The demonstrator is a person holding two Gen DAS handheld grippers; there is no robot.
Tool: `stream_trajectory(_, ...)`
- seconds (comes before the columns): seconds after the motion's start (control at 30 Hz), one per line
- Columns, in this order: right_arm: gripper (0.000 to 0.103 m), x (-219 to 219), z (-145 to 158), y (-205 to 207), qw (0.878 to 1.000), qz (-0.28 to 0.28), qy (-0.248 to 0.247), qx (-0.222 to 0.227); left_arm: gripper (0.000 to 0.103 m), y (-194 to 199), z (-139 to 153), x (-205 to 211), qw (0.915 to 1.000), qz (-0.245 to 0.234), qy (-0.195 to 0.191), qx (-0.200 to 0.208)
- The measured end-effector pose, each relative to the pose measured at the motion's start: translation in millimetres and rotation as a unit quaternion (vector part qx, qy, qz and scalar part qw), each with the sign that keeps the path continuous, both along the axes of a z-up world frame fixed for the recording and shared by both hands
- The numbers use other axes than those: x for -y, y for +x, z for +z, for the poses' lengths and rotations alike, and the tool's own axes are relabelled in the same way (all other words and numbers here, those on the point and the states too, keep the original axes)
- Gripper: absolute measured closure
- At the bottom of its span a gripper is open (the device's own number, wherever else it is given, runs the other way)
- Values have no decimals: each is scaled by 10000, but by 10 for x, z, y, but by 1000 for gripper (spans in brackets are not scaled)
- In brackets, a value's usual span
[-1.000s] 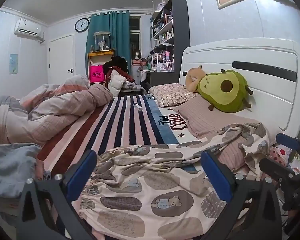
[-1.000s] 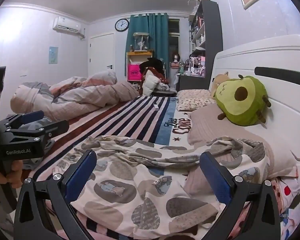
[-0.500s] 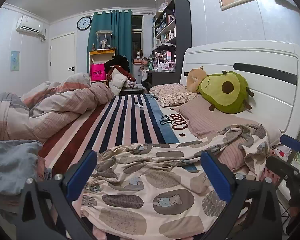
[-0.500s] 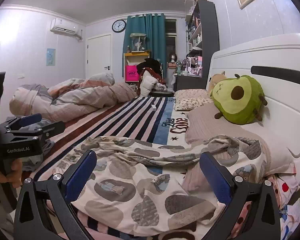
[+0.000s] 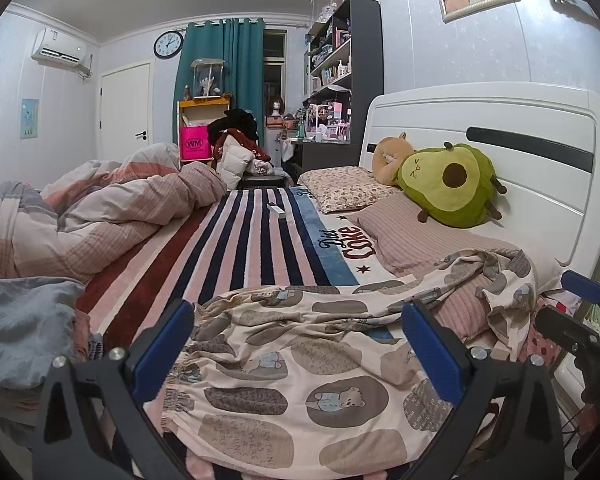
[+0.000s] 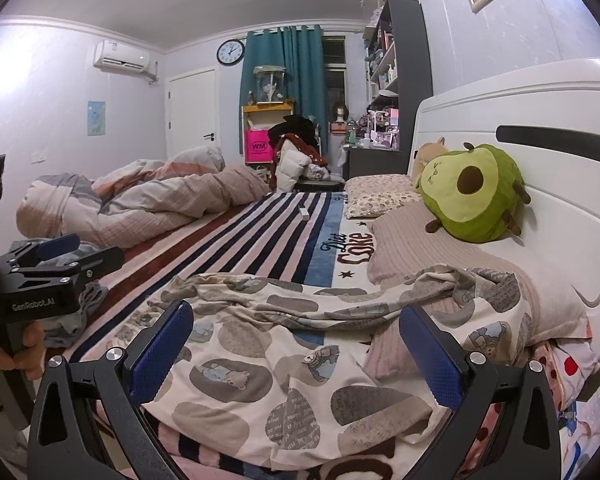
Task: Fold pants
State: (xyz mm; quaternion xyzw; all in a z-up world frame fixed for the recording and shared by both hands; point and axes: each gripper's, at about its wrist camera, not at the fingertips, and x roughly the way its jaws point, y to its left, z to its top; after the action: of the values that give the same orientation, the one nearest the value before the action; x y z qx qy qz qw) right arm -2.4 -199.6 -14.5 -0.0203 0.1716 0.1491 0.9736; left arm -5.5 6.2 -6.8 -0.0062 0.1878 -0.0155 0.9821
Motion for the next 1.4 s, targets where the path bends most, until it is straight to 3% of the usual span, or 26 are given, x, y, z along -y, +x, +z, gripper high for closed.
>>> stream_trajectory(1.4,0,-70,22,-84,10000,12,81,-36,1,-63,-26,29,10000,-13,-19,-17)
